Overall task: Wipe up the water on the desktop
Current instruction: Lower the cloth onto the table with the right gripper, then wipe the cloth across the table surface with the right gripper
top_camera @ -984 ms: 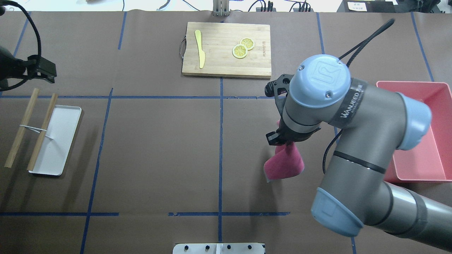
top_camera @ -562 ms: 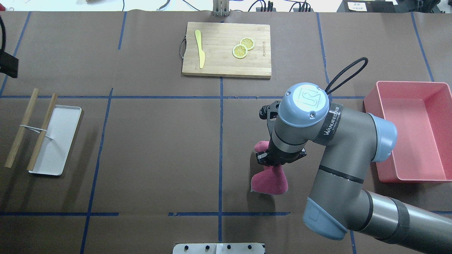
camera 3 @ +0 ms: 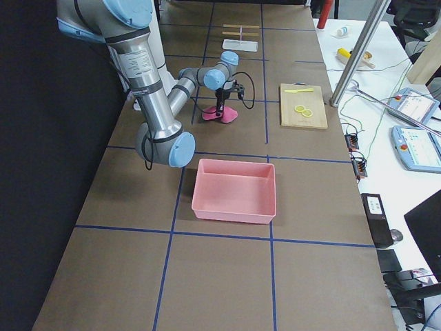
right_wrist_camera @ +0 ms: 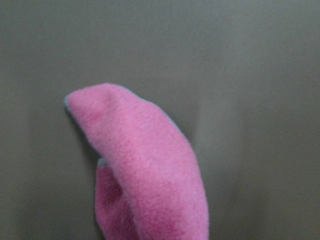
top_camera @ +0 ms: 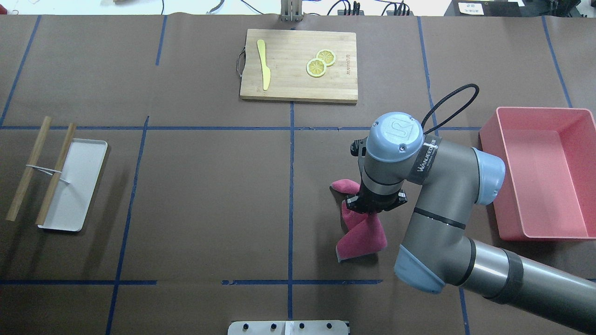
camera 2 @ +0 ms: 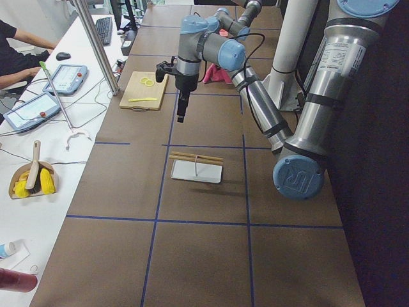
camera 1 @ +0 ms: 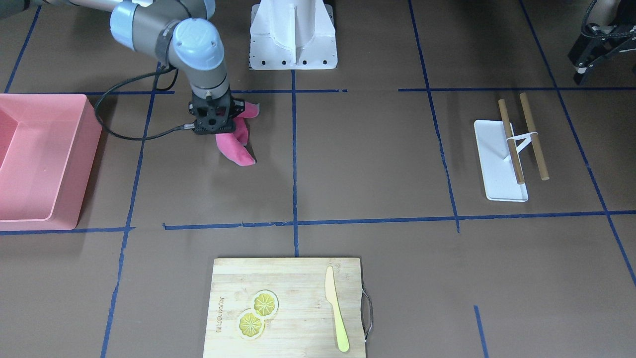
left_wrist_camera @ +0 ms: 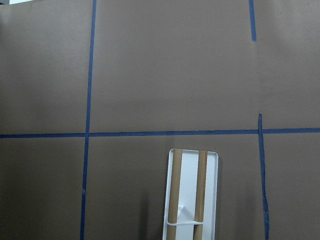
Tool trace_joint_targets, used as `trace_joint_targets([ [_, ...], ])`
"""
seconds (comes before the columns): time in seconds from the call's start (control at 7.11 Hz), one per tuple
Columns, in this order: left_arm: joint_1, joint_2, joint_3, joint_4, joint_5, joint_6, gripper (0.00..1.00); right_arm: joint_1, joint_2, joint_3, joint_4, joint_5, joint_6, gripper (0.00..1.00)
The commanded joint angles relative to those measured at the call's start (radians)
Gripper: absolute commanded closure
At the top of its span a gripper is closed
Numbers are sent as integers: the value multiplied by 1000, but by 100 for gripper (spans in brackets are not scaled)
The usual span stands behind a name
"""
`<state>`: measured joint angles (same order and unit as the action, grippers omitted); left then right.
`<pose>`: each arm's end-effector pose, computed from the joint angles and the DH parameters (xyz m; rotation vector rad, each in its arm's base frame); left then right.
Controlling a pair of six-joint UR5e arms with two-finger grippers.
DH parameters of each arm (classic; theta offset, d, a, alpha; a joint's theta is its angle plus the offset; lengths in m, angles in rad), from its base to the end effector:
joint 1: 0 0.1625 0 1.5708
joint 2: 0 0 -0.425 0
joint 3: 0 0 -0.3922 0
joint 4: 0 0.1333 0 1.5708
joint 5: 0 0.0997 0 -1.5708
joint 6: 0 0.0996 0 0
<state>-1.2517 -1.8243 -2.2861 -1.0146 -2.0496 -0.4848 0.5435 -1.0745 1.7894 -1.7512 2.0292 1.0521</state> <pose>0.0599 -0.4599 0.2917 0.1877 0.5925 -0.0616 -0.4929 -0.4021 0.3052 -0.1198 -0.6791 -0.0987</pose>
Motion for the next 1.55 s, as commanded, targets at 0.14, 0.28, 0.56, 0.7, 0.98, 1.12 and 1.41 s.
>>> trace_joint_targets([
  [0.14, -5, -3, -1, -2, -23, -1, 0, 159, -2, -152, 22, 10, -7, 100],
  [0.28, -6, -3, -1, -2, -24, -5, 0, 205, -4, -175, 21, 10, -11, 100],
  [0.56, -5, -4, -3, -4, -24, -6, 0, 246, -7, -209, 21, 10, -37, 100],
  [0.7, -5, -4, 0, -7, -24, -5, 0, 245, -5, -205, 21, 11, -32, 100],
  [0.98, -6, -3, 7, -10, -23, -2, 0, 196, -5, -158, 21, 55, -18, 100],
  [1.12, -6, -4, 8, -10, -23, -3, 0, 167, -15, -127, 19, 101, -17, 100],
  [1.41, -8, -7, 14, -12, -21, 3, 0, 55, -22, -90, 21, 112, 82, 100],
])
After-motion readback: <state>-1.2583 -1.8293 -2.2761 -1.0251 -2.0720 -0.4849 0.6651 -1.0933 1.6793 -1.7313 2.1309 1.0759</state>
